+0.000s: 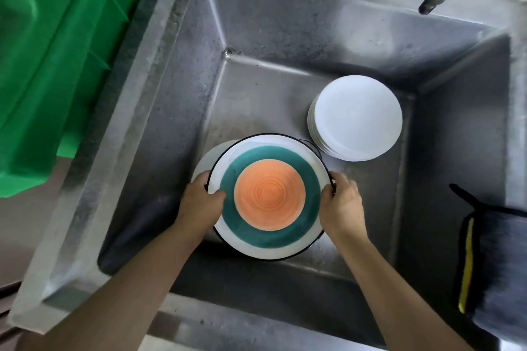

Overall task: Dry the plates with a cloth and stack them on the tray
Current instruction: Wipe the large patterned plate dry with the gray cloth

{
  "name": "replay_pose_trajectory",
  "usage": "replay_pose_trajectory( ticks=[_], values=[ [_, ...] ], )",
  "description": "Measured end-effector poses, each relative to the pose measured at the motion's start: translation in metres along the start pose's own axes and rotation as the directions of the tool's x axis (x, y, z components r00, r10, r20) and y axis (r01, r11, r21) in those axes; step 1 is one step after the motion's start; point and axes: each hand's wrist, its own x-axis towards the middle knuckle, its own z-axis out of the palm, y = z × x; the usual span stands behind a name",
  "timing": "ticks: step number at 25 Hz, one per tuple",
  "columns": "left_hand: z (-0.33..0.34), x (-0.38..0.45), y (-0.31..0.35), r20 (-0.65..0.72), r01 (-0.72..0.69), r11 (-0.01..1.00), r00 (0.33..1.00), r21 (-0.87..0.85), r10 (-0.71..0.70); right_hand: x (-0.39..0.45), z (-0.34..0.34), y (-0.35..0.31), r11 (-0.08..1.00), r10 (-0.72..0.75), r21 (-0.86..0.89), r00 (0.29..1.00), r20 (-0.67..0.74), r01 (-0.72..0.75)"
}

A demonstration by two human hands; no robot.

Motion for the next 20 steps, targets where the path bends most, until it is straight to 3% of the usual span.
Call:
replay_pose_trajectory(
  ticks=[9,14,20],
  values=[
    [0.009,-0.016,0.026,-0.036,-0.001,0.998,0.999,0.062,0.003,-0.01,-0.026,0.014,0.994,0.102,-0.031,0.995,-0.013,-0.103],
    [0.005,-0.025,0.058,-0.066,-0.045,0.999,0.997,-0.007,0.044,-0.003,-0.031,0.019,0.973,0.222,-0.082,0.97,0.096,-0.214],
    [0.006,-0.033,0.105,-0.109,-0.178,0.973,0.981,-0.144,0.163,0.003,-0.033,0.017,0.909,0.41,-0.05,0.87,0.275,-0.413]
  ],
)
